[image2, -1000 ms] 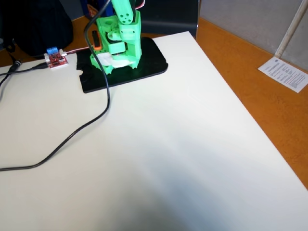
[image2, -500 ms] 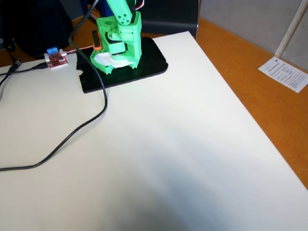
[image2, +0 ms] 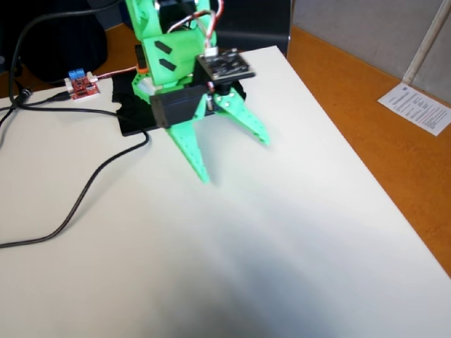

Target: Remove orange objects from table

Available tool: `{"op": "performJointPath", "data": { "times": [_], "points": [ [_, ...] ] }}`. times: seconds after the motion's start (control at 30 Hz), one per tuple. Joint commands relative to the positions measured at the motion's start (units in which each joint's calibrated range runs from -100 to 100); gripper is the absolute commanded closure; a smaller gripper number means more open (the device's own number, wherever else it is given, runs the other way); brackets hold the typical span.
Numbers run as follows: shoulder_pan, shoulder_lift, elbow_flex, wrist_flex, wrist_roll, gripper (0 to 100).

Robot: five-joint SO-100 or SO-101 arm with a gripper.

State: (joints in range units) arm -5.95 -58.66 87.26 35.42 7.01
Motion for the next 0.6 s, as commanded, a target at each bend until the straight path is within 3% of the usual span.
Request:
{"op": "performJointPath", "data": {
  "times": [0.0, 0.13, 0.33, 0.57],
  "points": [
    [4.43, -25.56, 9.64, 18.53, 0.88, 54],
    [8.72, -39.58, 12.35, 38.31, 3.81, 54],
    [6.20, -39.83, 12.35, 41.39, -16.36, 54],
    [9.31, -39.83, 12.35, 41.39, -16.02, 54]
  ]
}}
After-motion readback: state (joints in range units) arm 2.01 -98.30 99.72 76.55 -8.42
